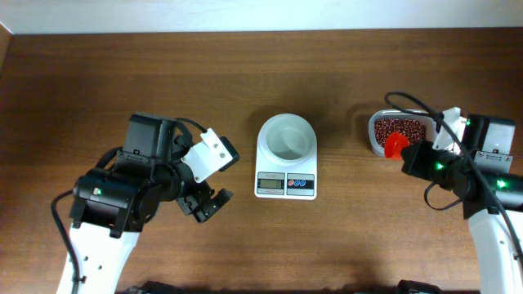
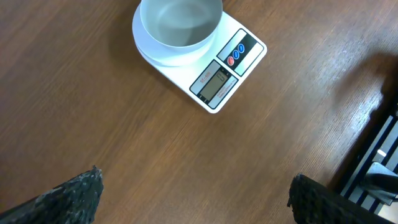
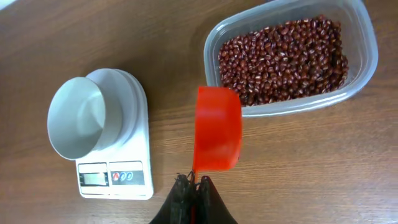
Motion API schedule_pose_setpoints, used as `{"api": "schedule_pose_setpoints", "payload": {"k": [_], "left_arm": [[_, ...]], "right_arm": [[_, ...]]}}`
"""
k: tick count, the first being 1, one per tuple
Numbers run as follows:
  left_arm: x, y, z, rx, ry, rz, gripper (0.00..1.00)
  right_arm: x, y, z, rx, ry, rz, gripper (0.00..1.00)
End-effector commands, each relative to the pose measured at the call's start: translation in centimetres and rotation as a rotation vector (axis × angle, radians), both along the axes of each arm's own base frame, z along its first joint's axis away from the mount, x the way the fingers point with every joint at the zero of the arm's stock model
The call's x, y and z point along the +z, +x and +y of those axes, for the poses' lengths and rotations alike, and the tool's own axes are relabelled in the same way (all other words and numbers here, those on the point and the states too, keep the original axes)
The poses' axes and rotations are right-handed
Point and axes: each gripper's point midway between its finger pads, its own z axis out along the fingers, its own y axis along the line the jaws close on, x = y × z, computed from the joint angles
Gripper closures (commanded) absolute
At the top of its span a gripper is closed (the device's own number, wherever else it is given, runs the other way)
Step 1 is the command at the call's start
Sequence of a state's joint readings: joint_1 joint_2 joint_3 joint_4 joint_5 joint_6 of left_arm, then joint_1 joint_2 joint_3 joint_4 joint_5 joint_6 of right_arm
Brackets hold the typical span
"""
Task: Scoop and weigh 50g on scale
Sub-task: 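Position the scoop with right gripper above the bean tub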
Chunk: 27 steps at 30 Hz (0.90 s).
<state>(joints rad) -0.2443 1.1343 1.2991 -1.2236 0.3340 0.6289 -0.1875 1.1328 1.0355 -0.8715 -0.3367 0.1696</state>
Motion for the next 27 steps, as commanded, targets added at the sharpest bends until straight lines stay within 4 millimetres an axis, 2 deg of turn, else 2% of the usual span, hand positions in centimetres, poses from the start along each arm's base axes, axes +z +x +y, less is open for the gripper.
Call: {"api": "schedule_pose_setpoints", "payload": {"k": [1, 5, 9, 11, 14, 16, 21, 27], "left_arm": [[0.8, 0.0, -0.2, -0.017, -0.014, -0.022, 0.01], [0.8, 0.0, -0.2, -0.017, -0.014, -0.022, 0.01], [0.8, 0.0, -0.2, -0.017, -0.014, -0.022, 0.01], [0.8, 0.0, -0.2, -0.016, -0.014, -0.022, 0.01], [0.8, 0.0, -0.2, -0.017, -0.014, -0.022, 0.01], [0.8, 0.0, -0.2, -0.016, -0.014, -0.022, 0.01], [0.8, 0.0, -0.2, -0.017, -0.014, -0.022, 0.01], [0.8, 0.0, -0.2, -0.017, -0.014, -0.022, 0.01]], "right_arm": [[0.0, 0.4, -0.4, 0.043, -0.055, -0.03, 0.96], [0.0, 0.5, -1.3, 0.029, -0.111, -0.032, 0.96], [1.7, 0.9, -2.2, 0.055, -0.203, -0.068, 0.96], [2.0, 0.8, -3.6, 0.011, -0.268, -0.052, 0.96], [2.3, 1.7, -4.2, -0.004, -0.298, -0.079, 0.96], [1.5, 2.3, -4.3, 0.021, -0.313, -0.065, 0.96], [-3.0, 4.4, -6.2, 0.055, -0.398, 0.059, 0.96], [-4.4, 7.3, -6.9, 0.058, -0.425, 0.027, 0.96]]}}
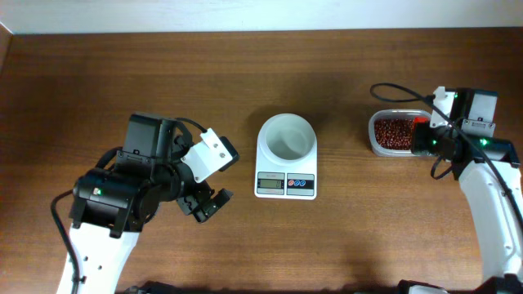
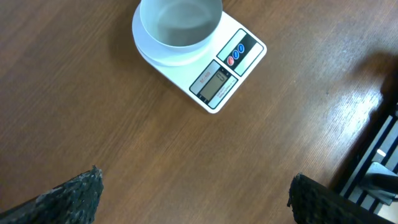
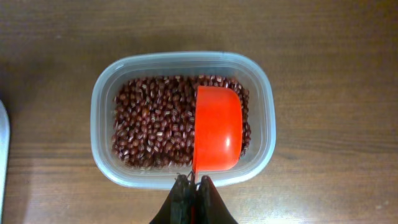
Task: Scoop and weigh 50g on scale
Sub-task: 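Position the scoop with right gripper above the bean tub, then dip the scoop into the beans with right gripper and scoop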
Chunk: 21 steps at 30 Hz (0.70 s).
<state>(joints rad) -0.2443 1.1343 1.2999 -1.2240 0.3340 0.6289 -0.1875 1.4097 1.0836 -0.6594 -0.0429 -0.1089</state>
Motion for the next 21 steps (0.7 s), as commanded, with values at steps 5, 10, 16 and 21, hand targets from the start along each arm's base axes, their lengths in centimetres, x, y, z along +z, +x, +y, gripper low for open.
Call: {"api": "schedule_pose_setpoints", "payload": {"k": [5, 10, 16, 21], "left_arm": [[0.7, 0.0, -0.2, -0.016, -0.014, -0.021, 0.01], [0.7, 0.0, -0.2, -0.016, -0.014, -0.021, 0.02], [0.7, 0.0, -0.2, -0.016, -0.014, -0.021, 0.01], [0.7, 0.0, -0.2, -0.016, -0.014, -0.021, 0.01]], "right_arm": [[-1.4, 1.3, -1.4, -0.022, -0.052, 0.026, 0.96], [-1.4, 1.5, -1.5, -0.001, -0.074, 0.027, 0.96], [-3.2, 1.4, -1.7, -0.003, -0.07, 0.078, 0.96], [-3.7, 0.9, -0.7, 0.019, -0.022, 0.103, 0.96]]}}
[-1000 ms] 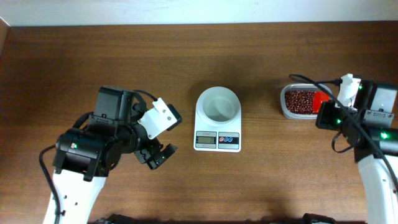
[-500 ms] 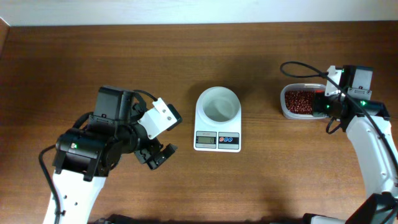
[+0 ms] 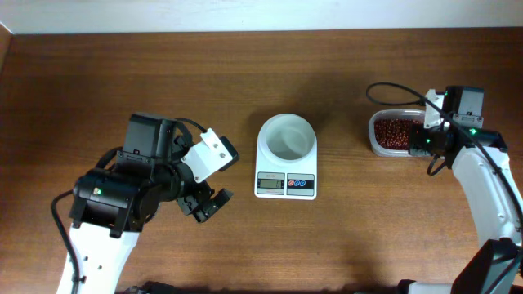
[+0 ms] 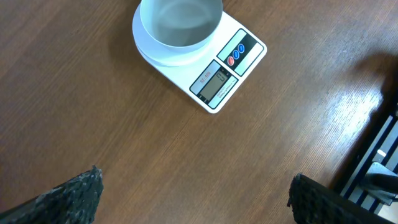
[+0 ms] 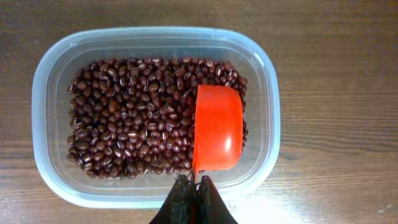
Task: Scoop and weigh 50g on scale
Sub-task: 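Dip the scoop into the beans with right gripper and scoop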
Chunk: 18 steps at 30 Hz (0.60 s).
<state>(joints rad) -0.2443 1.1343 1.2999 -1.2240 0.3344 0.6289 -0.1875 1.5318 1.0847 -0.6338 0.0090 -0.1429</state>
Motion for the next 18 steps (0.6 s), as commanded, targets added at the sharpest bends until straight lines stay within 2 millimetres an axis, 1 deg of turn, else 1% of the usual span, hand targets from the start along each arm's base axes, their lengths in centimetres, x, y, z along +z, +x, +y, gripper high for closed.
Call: {"api": "schedule_pose_setpoints", "payload": {"k": [1, 8, 12, 14, 16, 18], "left_arm": [[0.7, 0.0, -0.2, -0.016, -0.014, -0.022, 0.01], [0.7, 0.0, -0.2, -0.016, -0.014, -0.022, 0.01], [0.7, 0.0, -0.2, -0.016, -0.014, -0.022, 0.01], [0.7, 0.0, -0.2, -0.016, -0.014, -0.022, 0.01], [0.7, 0.0, -0.2, -0.016, -0.014, -0.022, 0.01], [0.7, 0.0, -0.2, -0.016, -0.014, -0.022, 0.01]], "right_arm": [[0.1, 0.3, 1.0, 0.035, 0.06, -0.002, 0.96], [0.0, 0.2, 2.4, 0.058, 0.136, 0.002, 0.96], [-0.1, 0.1, 2.6, 0.057, 0.152, 0.008, 0.96], [-0.6, 0.0, 2.6, 0.045, 0.162, 0.024, 0.96], [-1.6, 0.0, 2.8, 0.01, 0.194, 0.051, 0.96], [-1.9, 0.1, 4.1, 0.034, 0.268, 0.056, 0.96]]}}
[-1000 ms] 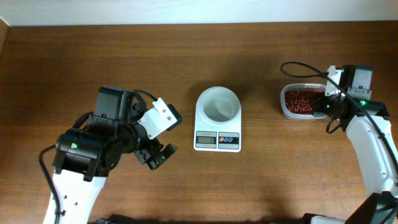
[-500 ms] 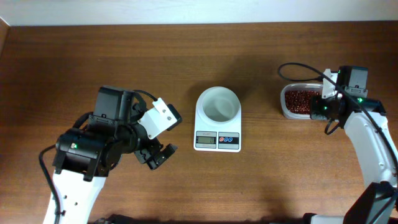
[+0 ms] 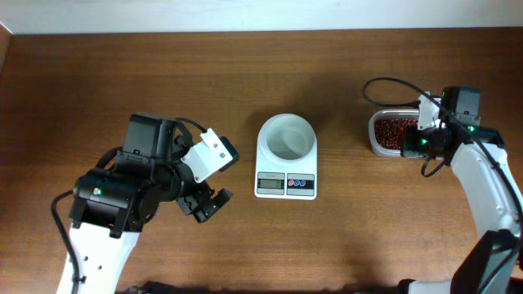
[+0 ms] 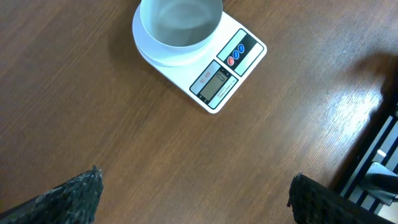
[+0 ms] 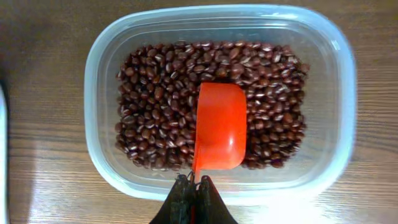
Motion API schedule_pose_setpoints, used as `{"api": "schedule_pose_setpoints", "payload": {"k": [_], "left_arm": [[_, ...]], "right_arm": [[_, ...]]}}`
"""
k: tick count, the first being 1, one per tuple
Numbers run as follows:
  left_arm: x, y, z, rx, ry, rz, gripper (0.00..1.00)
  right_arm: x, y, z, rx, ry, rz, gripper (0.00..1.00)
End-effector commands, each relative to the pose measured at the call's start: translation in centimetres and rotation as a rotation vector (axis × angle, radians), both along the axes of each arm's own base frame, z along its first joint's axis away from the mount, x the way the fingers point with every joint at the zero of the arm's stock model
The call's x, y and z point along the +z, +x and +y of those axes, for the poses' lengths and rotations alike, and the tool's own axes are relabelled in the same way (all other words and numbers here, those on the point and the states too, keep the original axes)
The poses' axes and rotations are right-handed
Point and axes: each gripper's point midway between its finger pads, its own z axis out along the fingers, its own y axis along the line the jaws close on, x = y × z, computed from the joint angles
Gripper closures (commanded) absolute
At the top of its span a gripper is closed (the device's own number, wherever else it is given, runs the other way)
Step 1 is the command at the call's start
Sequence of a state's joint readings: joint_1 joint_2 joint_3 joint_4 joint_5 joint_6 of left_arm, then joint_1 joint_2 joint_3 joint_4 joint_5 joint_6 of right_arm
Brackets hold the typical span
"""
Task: Scoop and weigh 50g on scale
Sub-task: 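Dip the scoop into the beans with right gripper and scoop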
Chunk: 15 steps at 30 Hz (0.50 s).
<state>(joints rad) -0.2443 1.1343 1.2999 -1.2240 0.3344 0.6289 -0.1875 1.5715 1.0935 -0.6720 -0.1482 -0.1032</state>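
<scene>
A white scale [image 3: 286, 175] with an empty white bowl [image 3: 286, 136] on it stands mid-table; the same bowl [image 4: 180, 22] and scale show in the left wrist view. My right gripper [image 5: 193, 182] is shut on the thin handle of a red scoop [image 5: 220, 126]. The scoop sits over the red beans [image 5: 161, 106] inside a clear plastic tub [image 5: 96, 62], near the tub's middle. From overhead, the tub [image 3: 386, 132] is at the right, partly covered by my right arm. My left gripper [image 4: 196, 193] hangs open over bare wood, left of the scale.
The table's wooden top [image 3: 245, 73] runs to a pale wall at the back. A black cable [image 3: 384, 82] loops behind the tub. Dark striped equipment [image 4: 379, 162] lies past the table edge in the left wrist view.
The scoop sat over the right part of the tub's beans; now it is near the middle, with the tub shifted right in the wrist view. The left arm has not moved.
My right gripper first held the red scoop between the scale and the tub. Then the scoop was over the tub's near right side, then closer above the beans at the right, and now over the middle. The left gripper stayed open and still.
</scene>
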Motion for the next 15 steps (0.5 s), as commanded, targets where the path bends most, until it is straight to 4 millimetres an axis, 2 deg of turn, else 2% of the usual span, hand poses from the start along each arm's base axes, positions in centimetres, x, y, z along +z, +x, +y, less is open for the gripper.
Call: {"api": "schedule_pose_setpoints", "payload": {"k": [1, 7, 9, 15], "left_arm": [[0.7, 0.0, -0.2, -0.016, -0.014, -0.022, 0.01], [0.7, 0.0, -0.2, -0.016, -0.014, -0.022, 0.01], [0.7, 0.0, -0.2, -0.016, -0.014, -0.022, 0.01], [0.7, 0.0, -0.2, -0.016, -0.014, -0.022, 0.01]], "right_arm": [[-0.6, 0.3, 1.9, 0.013, 0.132, 0.014, 0.96], [-0.5, 0.1, -0.4, -0.148, 0.213, 0.018, 0.96], [0.0, 0.1, -0.7, -0.162, 0.301, -0.001, 0.96], [-0.9, -0.2, -1.0, -0.179, 0.32, 0.028, 0.96]]}}
